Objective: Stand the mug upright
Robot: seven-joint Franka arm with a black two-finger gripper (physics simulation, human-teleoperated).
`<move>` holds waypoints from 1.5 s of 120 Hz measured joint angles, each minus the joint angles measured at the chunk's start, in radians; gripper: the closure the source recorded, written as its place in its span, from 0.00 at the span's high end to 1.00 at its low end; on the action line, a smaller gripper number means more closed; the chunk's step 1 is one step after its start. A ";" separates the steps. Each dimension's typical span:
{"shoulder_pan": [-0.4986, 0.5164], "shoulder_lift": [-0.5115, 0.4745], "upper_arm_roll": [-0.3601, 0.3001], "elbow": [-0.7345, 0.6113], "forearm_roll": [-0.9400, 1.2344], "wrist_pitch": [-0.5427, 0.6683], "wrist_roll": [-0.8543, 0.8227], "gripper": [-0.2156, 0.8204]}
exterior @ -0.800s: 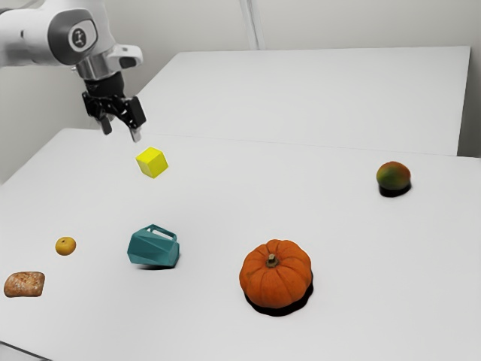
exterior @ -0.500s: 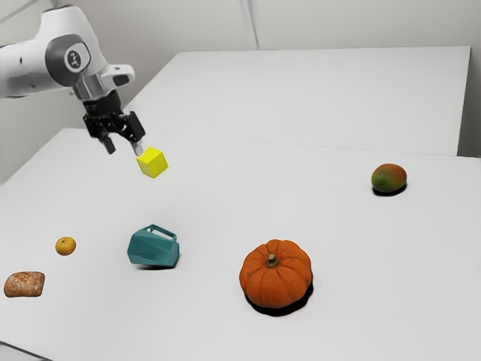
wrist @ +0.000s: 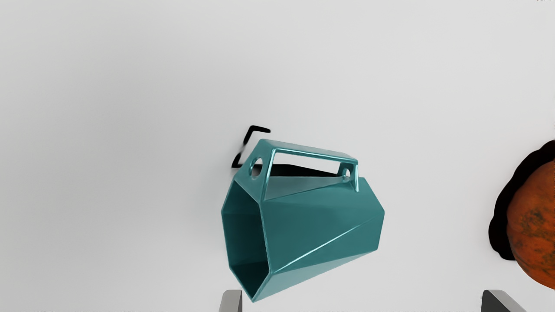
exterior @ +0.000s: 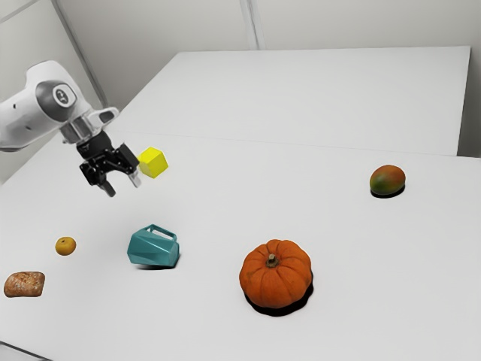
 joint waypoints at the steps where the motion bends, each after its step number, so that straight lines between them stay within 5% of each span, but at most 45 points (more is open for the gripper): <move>1: 0.001 0.001 0.002 -0.001 -0.002 0.000 0.001 0.79; 72: 0.004 0.098 0.099 -0.108 -0.157 0.001 0.131 0.79; 149: 0.001 0.134 0.100 -0.224 -0.326 0.003 0.260 0.75; 161: -0.001 0.115 0.093 -0.237 -0.340 0.008 0.270 0.68; 180: 0.000 0.110 0.087 -0.238 -0.348 0.013 0.284 0.41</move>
